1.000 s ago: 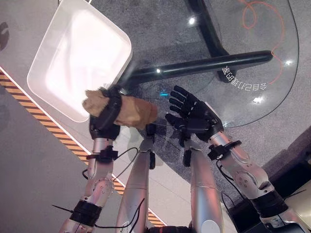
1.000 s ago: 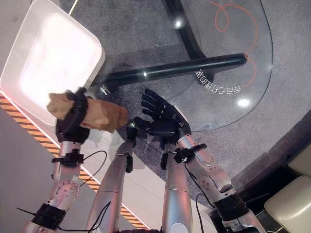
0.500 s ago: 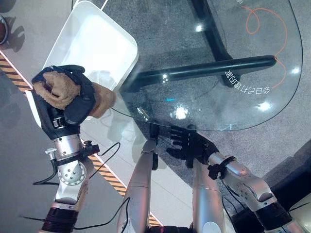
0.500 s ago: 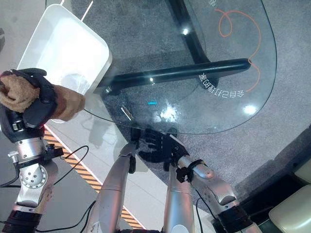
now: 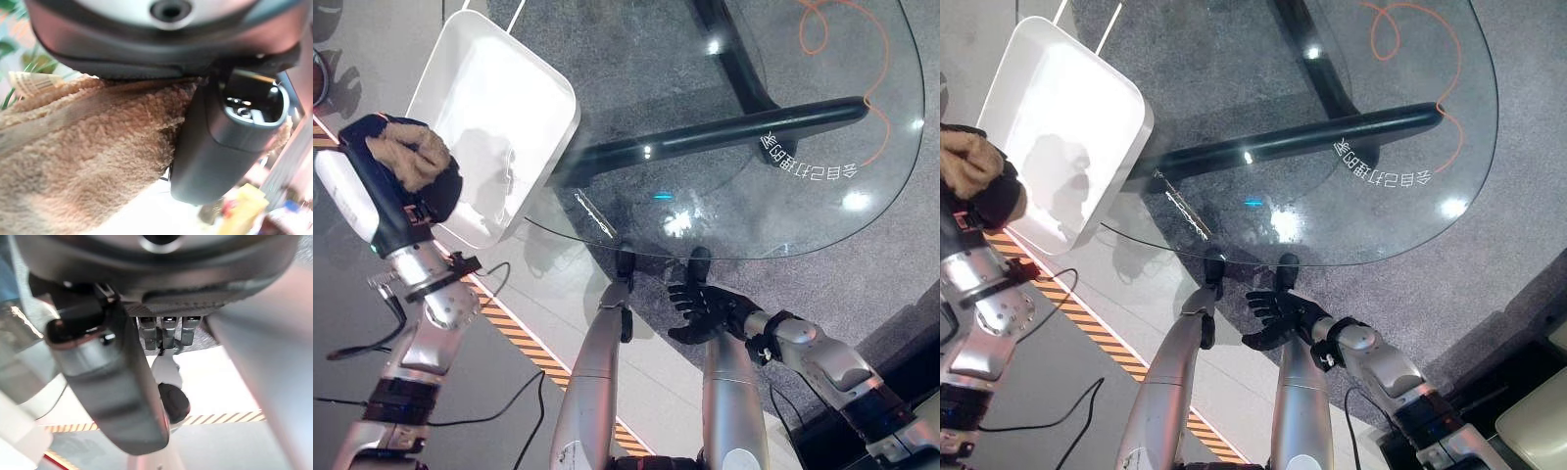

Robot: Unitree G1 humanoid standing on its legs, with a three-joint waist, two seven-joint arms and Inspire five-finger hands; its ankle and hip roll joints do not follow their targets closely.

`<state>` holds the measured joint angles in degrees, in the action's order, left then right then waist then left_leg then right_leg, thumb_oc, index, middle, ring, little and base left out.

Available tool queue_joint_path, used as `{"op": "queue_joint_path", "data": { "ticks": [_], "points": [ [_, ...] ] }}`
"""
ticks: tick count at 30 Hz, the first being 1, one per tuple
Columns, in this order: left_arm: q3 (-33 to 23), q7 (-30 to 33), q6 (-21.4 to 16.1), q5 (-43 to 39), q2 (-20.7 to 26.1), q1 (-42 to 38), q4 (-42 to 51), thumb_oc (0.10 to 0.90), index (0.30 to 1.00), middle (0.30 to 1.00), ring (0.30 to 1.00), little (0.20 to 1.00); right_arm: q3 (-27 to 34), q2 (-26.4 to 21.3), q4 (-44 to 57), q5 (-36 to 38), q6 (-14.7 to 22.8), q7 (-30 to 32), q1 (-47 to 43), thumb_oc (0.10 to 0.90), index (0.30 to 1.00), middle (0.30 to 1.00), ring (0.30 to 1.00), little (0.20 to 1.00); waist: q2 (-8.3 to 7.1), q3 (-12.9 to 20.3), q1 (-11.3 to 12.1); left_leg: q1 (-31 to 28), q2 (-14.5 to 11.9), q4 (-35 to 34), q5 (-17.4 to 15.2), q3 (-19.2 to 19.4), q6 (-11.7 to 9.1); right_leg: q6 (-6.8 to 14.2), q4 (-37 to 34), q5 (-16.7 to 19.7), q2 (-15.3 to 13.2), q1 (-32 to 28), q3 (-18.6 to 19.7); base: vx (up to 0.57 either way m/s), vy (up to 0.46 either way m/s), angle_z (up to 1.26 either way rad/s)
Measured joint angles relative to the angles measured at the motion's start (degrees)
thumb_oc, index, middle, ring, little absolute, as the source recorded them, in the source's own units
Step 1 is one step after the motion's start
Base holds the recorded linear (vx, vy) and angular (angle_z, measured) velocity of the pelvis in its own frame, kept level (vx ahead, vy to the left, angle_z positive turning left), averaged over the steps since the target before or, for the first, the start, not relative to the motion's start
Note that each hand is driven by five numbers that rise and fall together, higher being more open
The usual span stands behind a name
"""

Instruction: Wipe the table with a cloth and put it in the basket.

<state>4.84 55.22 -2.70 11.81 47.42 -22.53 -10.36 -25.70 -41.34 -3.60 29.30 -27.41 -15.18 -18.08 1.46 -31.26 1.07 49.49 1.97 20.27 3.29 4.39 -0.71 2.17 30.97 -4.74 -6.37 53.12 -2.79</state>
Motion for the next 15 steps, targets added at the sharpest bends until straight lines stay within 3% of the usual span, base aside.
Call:
{"op": "queue_joint_path", "data": {
  "ticks": [5,11,15],
  "points": [
    [5.50,1.16,8.47,0.25,2.99,-9.73,-10.06,0.100,0.300,0.300,0.300,0.200,-1.24,-0.54,-2.84,2.90,-0.35,-1.32,-4.40,0.800,0.900,0.900,0.900,0.900,0.13,0.04,-1.58,2.89,-0.45,2.58,-0.79,0.15,-0.30,-0.06,0.97,0.18,0.32,2.18,0.12,0.00,0.087,-0.04],
    [13.74,1.50,10.84,-0.27,3.02,-17.90,-19.65,0.100,0.300,0.300,0.300,0.200,-2.42,-1.16,-4.93,5.83,-0.05,-3.45,-7.58,0.800,0.900,0.900,0.900,0.900,-0.11,0.06,-3.69,4.34,-0.67,3.41,-1.02,0.45,-0.16,-0.13,1.22,0.42,0.47,3.51,0.26,0.02,0.064,-0.03],
    [15.40,1.00,10.74,-1.22,2.65,-20.52,-21.56,0.100,0.300,0.300,0.300,0.200,-2.73,-1.14,-5.71,8.08,0.14,-3.89,-8.97,0.800,0.900,0.900,0.900,0.900,-0.55,-0.02,-4.63,5.96,-1.01,4.42,-1.23,0.31,-0.28,-0.27,1.32,0.68,0.92,4.66,0.16,0.00,0.019,-0.03]
  ]
}}
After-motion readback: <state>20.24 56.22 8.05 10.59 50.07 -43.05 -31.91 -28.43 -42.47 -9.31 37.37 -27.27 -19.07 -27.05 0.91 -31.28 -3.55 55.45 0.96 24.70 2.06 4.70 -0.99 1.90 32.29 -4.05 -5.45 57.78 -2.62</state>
